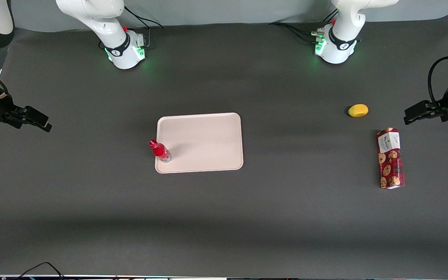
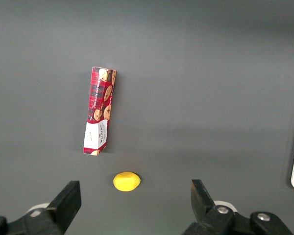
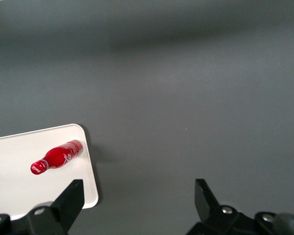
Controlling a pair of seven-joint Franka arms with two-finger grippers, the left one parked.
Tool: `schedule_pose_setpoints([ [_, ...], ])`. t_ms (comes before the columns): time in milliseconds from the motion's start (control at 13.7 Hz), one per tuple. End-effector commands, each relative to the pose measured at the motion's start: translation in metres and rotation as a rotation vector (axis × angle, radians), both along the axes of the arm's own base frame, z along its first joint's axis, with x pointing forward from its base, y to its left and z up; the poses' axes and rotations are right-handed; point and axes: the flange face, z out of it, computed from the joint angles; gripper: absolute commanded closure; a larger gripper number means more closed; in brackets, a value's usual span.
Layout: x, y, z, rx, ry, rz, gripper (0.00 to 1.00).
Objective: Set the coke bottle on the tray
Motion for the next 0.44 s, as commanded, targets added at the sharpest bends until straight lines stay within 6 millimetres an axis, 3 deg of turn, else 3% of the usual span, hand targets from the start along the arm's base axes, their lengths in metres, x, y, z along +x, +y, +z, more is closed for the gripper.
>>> schedule_pose_setpoints([
  [0,0.0060,-0.0002,0.0058,-0.002,-0.014,0.021,0.00],
  [364,0.0094,-0.0075,0.0119,-0.001,-0.019,0.006,0.00],
])
